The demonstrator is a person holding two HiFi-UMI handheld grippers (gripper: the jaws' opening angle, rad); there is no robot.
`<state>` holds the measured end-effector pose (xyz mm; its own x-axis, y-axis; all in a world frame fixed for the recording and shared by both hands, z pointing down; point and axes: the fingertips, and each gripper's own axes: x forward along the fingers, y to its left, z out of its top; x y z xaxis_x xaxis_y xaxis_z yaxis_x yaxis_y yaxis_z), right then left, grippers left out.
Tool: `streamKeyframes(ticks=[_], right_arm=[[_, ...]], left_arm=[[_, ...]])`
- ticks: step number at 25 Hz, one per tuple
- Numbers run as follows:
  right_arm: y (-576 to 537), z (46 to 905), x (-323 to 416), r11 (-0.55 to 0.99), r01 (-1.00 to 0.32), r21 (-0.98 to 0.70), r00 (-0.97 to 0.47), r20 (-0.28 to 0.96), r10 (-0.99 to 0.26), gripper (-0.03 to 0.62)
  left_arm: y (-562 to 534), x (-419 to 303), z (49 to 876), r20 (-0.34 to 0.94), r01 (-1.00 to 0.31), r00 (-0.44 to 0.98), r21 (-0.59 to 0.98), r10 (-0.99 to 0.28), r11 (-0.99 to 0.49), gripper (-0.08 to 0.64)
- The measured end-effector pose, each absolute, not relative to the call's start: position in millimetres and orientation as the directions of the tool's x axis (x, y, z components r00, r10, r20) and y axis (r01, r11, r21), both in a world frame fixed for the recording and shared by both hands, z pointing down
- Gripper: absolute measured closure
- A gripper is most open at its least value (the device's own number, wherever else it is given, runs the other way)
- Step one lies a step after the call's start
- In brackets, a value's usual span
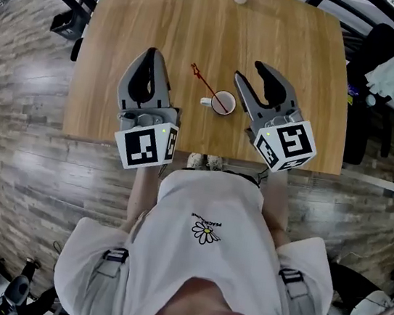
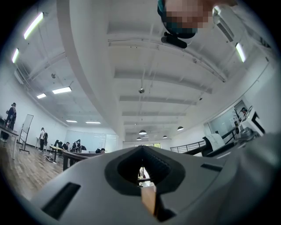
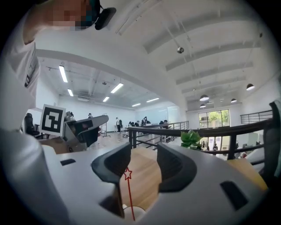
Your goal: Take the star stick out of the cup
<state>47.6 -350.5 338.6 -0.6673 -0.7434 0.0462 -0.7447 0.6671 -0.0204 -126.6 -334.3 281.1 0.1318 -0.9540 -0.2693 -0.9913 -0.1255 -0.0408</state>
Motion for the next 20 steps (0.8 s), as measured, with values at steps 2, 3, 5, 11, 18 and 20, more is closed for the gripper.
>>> streamKeyframes(ticks=[2, 3, 5, 11, 18, 20], right_arm=[[-351.0, 356.2, 34.4, 0.719, -0.695, -0.031, -0.717, 0.109, -0.688, 0.417], [-351.4, 365.0, 28.3, 0.738, -0.673, -0.045, -0.736, 0.132, -0.663, 0.42], [-353.3, 383.6, 17.3, 0.764, -0.64, -0.08, -0.764, 0.174, -0.622, 0.423], [-364.6, 457.2, -12.4, 0.804, -0.583, -0.117, -0.776, 0.373, -0.509, 0.426], [-362.7, 530.6, -29.2, 0.802, -0.568, -0.183, -0.739, 0.542, -0.4, 0.456], [-361.1, 543.1, -32.4, 0.803, -0.568, -0.18, -0.725, 0.571, -0.385, 0.456]], left_arm=[[-333.0, -131.2, 288.5, -0.248, -0.994, 0.113, -0.034, -0.962, -0.108, 0.545], [-332.8, -133.9, 292.0, -0.238, -0.995, 0.103, -0.03, -0.966, -0.099, 0.545], [-332.1, -139.2, 298.4, -0.224, -0.996, 0.087, -0.019, -0.971, -0.085, 0.545], [-330.0, -149.8, 311.0, -0.203, -0.998, 0.065, -0.01, -0.977, -0.065, 0.545], [-321.2, -163.5, 321.0, -0.18, -0.999, 0.028, 0.028, -0.983, -0.034, 0.545], [-320.0, -167.7, 324.2, -0.174, -0.999, 0.021, 0.028, -0.985, -0.026, 0.545]])
